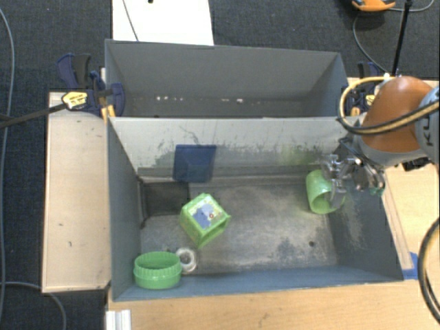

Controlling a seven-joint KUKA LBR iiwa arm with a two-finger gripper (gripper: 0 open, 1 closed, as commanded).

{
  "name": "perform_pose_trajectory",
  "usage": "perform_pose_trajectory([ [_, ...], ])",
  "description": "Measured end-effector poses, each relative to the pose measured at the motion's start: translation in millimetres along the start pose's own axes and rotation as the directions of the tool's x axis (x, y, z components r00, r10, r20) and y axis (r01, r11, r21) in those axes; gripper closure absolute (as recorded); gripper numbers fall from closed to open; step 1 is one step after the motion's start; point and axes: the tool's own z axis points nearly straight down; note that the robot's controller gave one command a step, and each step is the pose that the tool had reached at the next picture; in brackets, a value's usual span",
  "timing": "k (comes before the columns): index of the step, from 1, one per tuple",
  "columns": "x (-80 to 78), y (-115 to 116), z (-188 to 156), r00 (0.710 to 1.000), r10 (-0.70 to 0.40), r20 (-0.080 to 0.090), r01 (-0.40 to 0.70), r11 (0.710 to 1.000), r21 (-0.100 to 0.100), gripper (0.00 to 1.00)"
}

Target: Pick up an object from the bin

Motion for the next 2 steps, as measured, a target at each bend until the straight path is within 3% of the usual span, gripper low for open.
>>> perform_pose_trajectory([
  [1, 2.1, 0, 0, 0.999, 0.036, 0.002, -0.036, 0.999, 0.0, 1.0],
  [2, -3.9, -1, -36, 1.0, 0.001, 0.01, -0.001, 1.0, 0.002, 1.0],
])
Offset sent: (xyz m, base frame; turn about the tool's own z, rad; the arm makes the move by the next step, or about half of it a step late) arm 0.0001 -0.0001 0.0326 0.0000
